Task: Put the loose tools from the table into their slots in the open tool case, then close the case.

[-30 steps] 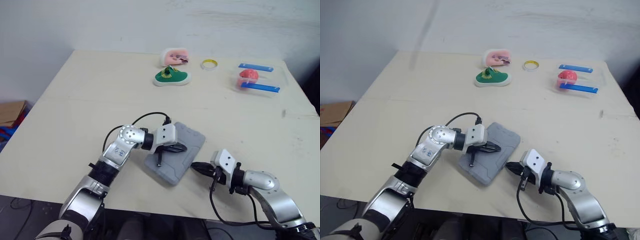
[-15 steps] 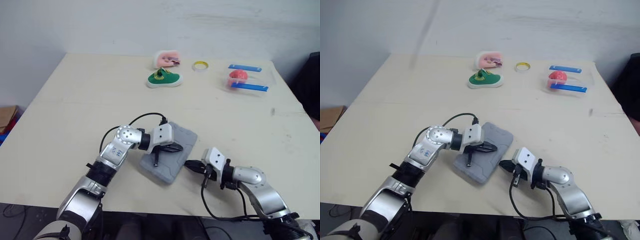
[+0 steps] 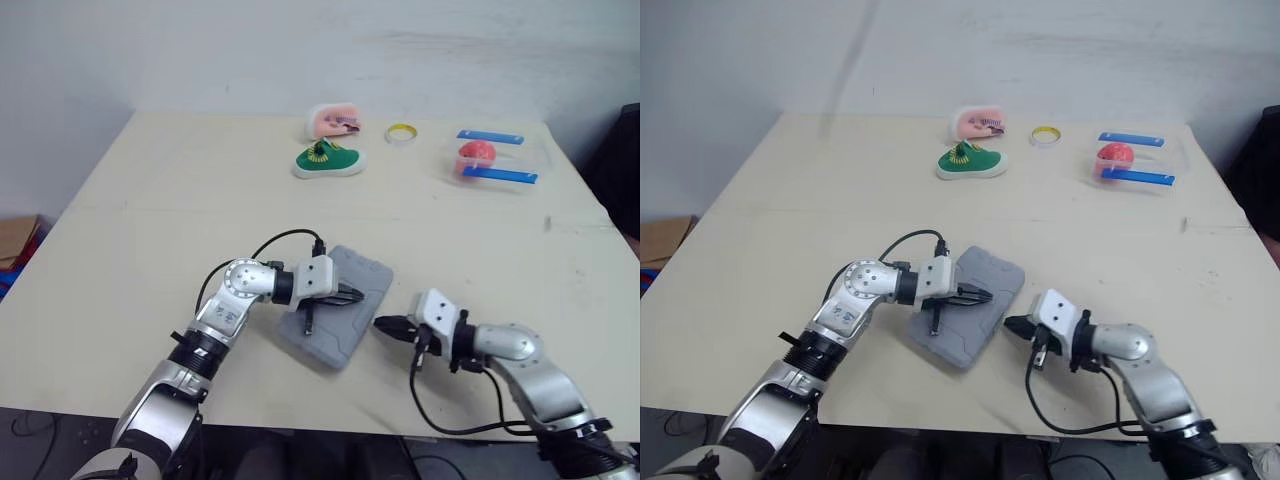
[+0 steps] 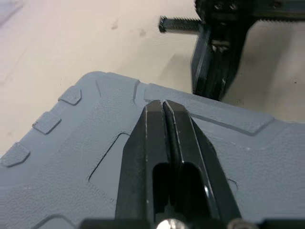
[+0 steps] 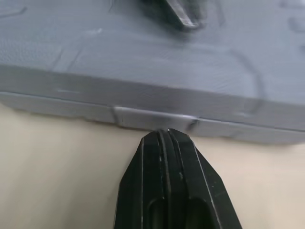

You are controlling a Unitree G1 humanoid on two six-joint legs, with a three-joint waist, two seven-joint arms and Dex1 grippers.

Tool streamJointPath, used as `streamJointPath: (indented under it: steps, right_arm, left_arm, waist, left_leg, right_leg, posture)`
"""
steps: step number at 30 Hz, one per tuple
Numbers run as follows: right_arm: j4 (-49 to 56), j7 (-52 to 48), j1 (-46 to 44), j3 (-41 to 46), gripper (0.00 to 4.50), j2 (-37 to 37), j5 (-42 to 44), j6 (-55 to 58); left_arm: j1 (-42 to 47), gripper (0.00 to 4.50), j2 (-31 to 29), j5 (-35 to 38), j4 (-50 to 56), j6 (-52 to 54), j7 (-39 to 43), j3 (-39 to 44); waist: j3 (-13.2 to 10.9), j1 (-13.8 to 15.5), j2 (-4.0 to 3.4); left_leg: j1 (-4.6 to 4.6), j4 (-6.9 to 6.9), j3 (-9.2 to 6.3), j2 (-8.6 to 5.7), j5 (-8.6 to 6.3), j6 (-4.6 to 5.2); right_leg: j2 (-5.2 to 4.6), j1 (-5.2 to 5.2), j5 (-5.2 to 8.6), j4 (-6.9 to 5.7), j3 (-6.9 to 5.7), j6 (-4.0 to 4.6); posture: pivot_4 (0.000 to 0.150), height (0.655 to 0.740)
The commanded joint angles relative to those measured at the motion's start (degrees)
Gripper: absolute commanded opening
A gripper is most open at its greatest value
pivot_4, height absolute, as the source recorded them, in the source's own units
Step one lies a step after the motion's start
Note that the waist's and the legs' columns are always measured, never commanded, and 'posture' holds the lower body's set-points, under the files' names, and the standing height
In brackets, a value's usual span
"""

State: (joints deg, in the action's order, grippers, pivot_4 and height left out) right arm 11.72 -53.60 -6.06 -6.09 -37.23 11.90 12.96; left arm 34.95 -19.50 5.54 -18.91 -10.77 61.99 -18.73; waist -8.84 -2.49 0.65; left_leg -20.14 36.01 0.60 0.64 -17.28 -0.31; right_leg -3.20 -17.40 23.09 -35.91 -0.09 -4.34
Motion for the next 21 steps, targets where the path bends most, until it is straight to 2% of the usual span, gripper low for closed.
streamJointPath:
  steps: [1,7,9,11,13,14,16,19,21]
  right_arm:
    - [3.31,-4.26,2.75,5.59,0.13,-4.34,4.28,-1.39]
    - [4.33,-7.14,6.45,13.25,0.13,-8.05,8.74,-2.90]
    - [4.23,-7.38,7.28,15.25,0.13,-8.89,9.29,-3.47]
    - [3.99,-6.34,8.35,20.76,0.67,-10.19,10.89,-1.67]
    - [3.23,-6.66,9.55,25.99,1.41,-12.29,10.01,-4.13]
    - [2.80,-6.82,9.95,27.17,1.92,-13.00,9.09,-5.79]
    - [1.08,-7.23,10.72,28.64,2.95,-13.87,7.38,-9.86]
    - [-2.89,-11.77,10.84,32.04,4.49,-13.26,9.80,-19.15]
    - [-4.80,-12.96,10.96,34.34,4.50,-13.86,11.34,-20.24]
  left_arm:
    - [-1.79,0.00,-2.64,3.04,-0.81,-5.82,2.05,4.18]
    - [-2.03,0.00,-6.78,9.98,4.70,-1.86,2.37,11.92]
    - [-2.81,0.00,-9.14,10.76,6.05,-0.29,3.04,13.46]
    - [-4.94,0.00,-13.65,13.50,7.72,4.73,2.93,17.86]
    - [-10.50,0.50,-21.12,15.38,7.99,8.83,3.70,24.16]
    - [-12.45,0.80,-23.35,15.79,8.26,9.99,3.72,25.92]
    - [-16.32,1.72,-26.68,16.85,9.81,12.63,4.49,28.13]
    - [-22.20,3.14,-29.99,15.26,9.23,11.20,2.14,33.38]
    - [-24.10,4.10,-31.00,13.48,7.44,9.11,-0.91,36.36]
  waist:
    - [-0.16,0.60,-0.10]
    - [-1.40,1.00,-0.02]
    - [-1.40,1.10,-0.03]
    - [-1.44,0.99,-0.07]
    - [-1.57,0.56,-0.13]
    - [-1.59,0.39,-0.14]
    - [-1.69,0.61,-0.02]
    - [-1.77,1.07,0.02]
    - [-1.90,1.43,0.05]
  left_leg:
    - [-0.27,0.06,-0.01,0.03,0.17,-0.24]
    - [-0.56,0.24,-0.07,0.12,0.17,-0.19]
    - [-1.06,0.46,-0.11,0.12,0.19,-0.23]
    - [-1.44,0.63,-0.09,0.09,0.20,-0.21]
    - [-1.46,0.63,-0.08,0.09,0.18,-0.18]
    - [-1.46,0.55,-0.02,0.12,0.18,-0.18]
    - [-1.39,0.41,-0.01,0.14,0.19,-0.20]
    - [-1.34,0.39,-0.03,0.12,0.14,-0.12]
    - [-1.34,0.37,-0.06,0.03,0.02,0.15]
  right_leg:
    - [0.06,-0.24,-0.01,-0.01,-0.01,-0.01]
    - [0.20,-0.37,-0.01,0.03,-0.09,-0.04]
    - [0.19,-0.77,-0.04,-0.03,-0.13,-0.09]
    - [0.19,-1.10,-0.07,-0.11,-0.12,-0.14]
    - [0.20,-1.11,-0.07,-0.15,-0.10,-0.14]
    - [0.22,-1.16,-0.07,-0.15,-0.04,-0.14]
    - [0.25,-1.17,-0.06,-0.12,-0.01,-0.13]
    - [0.15,-1.14,-0.06,-0.02,-0.01,-0.12]
    - [0.01,-1.12,-0.06,-0.04,-0.09,-0.12]
  posture:
    - [0.150,0.7400]
    - [0.150,0.7400]
    - [0.150,0.7400]
    - [0.150,0.7400]
    - [0.150,0.7400]
    - [0.150,0.7400]
    - [0.150,0.7400]
    - [0.150,0.7400]
    - [0.150,0.7400]
